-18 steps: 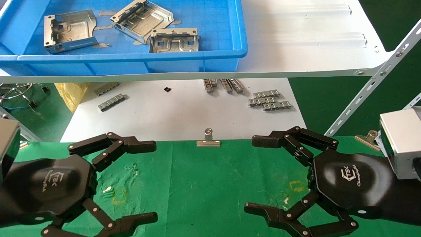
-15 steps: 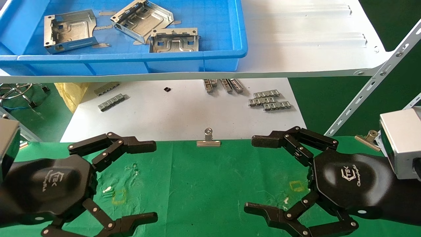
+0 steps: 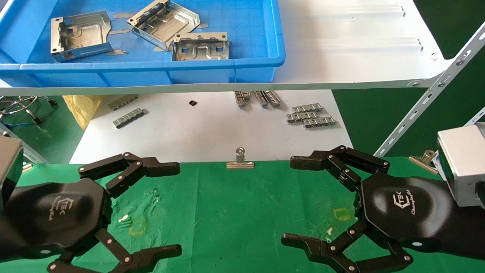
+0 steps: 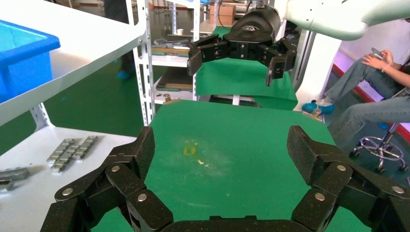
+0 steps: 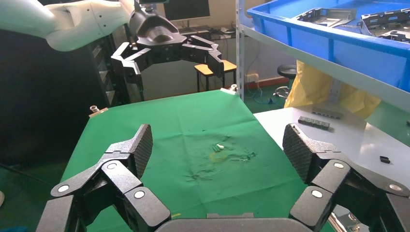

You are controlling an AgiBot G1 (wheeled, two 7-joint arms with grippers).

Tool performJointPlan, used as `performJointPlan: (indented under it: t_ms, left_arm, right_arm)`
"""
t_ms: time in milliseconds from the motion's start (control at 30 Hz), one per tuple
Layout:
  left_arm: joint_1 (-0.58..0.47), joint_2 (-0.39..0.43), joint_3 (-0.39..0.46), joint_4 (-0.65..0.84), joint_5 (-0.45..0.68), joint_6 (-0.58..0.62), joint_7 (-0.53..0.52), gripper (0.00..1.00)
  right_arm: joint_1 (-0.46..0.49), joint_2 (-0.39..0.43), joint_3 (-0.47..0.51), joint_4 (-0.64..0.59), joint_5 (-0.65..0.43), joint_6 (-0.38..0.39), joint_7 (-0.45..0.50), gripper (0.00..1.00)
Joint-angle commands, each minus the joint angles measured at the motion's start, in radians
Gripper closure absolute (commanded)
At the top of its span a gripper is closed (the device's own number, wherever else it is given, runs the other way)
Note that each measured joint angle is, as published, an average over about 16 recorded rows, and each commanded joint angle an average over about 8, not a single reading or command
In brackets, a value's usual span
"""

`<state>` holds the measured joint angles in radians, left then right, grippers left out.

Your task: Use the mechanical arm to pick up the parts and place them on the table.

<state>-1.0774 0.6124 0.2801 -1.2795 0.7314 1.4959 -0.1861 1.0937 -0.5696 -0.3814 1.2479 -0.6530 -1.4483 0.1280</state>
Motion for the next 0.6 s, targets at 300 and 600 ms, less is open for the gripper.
performJointPlan:
  t_ms: [300, 600]
  left_arm:
    - [0.000, 0.000, 0.000, 0.000, 0.000, 0.000, 0.000, 0.00]
    - [0.000, 0.000, 0.000, 0.000, 0.000, 0.000, 0.000, 0.00]
  right_arm:
    - [0.000, 0.000, 0.000, 0.000, 0.000, 0.000, 0.000, 1.00]
    - [0.000, 0.000, 0.000, 0.000, 0.000, 0.000, 0.000, 1.00]
